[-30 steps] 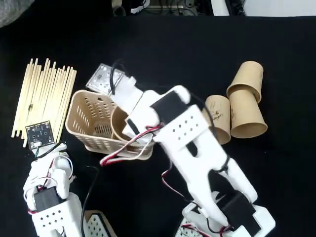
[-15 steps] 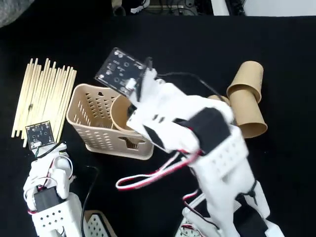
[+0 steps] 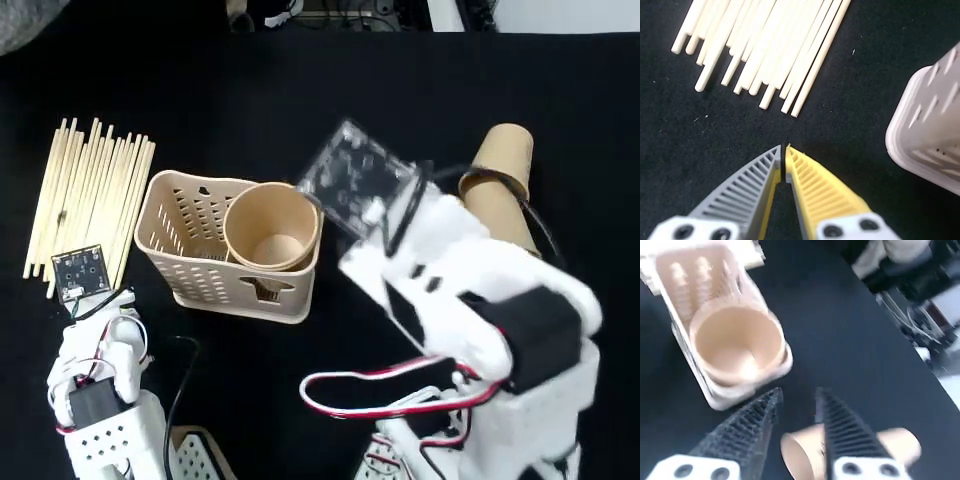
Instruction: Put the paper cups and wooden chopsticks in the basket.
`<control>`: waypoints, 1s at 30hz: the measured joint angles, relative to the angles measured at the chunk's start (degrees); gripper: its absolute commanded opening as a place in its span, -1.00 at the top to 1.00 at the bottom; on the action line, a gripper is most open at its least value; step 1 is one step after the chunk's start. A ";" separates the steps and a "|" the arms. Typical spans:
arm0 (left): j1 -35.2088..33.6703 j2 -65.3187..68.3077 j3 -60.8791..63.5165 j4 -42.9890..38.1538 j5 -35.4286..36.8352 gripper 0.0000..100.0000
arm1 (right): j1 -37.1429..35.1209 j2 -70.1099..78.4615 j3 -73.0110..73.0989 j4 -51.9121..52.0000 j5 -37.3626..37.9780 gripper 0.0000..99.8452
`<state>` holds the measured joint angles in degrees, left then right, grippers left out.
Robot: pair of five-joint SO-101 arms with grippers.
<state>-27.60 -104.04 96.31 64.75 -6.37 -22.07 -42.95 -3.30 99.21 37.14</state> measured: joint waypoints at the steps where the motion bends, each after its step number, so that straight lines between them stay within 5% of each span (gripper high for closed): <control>1: 0.00 0.00 0.00 0.00 0.00 0.93 | 2.02 -2.20 3.43 0.00 2.55 0.41; 11: 0.00 0.00 0.00 0.00 0.00 0.93 | 20.75 -21.63 46.51 -10.02 28.48 0.20; 21: 0.00 0.00 0.00 0.00 0.00 0.93 | 29.10 -38.68 91.69 -50.29 36.92 0.21; 24: 0.00 0.00 0.00 0.00 0.00 0.93 | 29.10 -40.70 98.99 -59.87 37.10 0.36; 30: 0.00 0.00 0.00 0.00 0.00 0.93 | 29.27 -40.88 100.40 -63.30 37.10 0.78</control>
<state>-27.60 -104.04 96.31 64.75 -6.37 7.21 -83.82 97.10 35.91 74.24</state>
